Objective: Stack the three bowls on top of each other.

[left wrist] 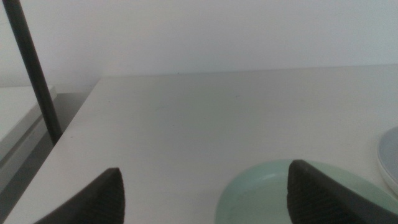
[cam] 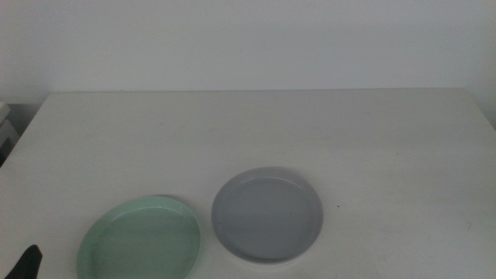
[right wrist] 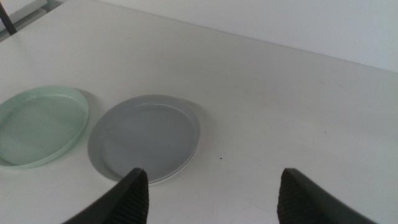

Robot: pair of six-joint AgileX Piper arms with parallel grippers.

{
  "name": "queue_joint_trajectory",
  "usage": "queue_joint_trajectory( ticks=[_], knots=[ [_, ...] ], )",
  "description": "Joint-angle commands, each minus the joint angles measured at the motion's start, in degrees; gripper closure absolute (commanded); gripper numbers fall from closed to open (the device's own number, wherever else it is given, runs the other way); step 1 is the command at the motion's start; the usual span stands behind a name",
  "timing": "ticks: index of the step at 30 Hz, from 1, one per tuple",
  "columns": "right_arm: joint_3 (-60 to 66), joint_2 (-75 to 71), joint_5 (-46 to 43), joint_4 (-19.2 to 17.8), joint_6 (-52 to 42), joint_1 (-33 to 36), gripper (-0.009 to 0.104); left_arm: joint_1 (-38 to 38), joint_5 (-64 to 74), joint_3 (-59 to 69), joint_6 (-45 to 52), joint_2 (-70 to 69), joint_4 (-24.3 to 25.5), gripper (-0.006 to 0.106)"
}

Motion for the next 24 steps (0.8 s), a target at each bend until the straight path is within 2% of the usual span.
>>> queue_joint_trajectory(
  ticks=[1, 6, 15, 20, 24],
  knots=[
    [-1.2, 0.4, -4.4, -0.6, -0.3, 0.0, 0.042, -0.3, -3.9, -1.9, -0.5, 2.5, -0.5, 0.013],
    [-1.2, 0.4, -4.4, -0.6, -0.3, 0.0, 0.042, -0.3, 0.4, -14.0, -0.5, 15.6, -1.8, 0.013],
    [-1.2, 0.4, -4.4, -0.6, -0.3, 0.0, 0.042, -0.3, 26.9, -42.1, -0.5, 40.0, -2.5, 0.013],
    [-1.2, 0.4, -4.4, -0.6, -0.3, 0.0, 0.042, -0.3, 41.3, -49.9, -0.6, 49.2, -5.7, 0.013],
    [-1.2, 0.4, -4.4, -0.6, -0.3, 0.0, 0.042, -0.3, 41.9, -50.2, -0.7, 53.9, -5.6, 0.013]
  ],
)
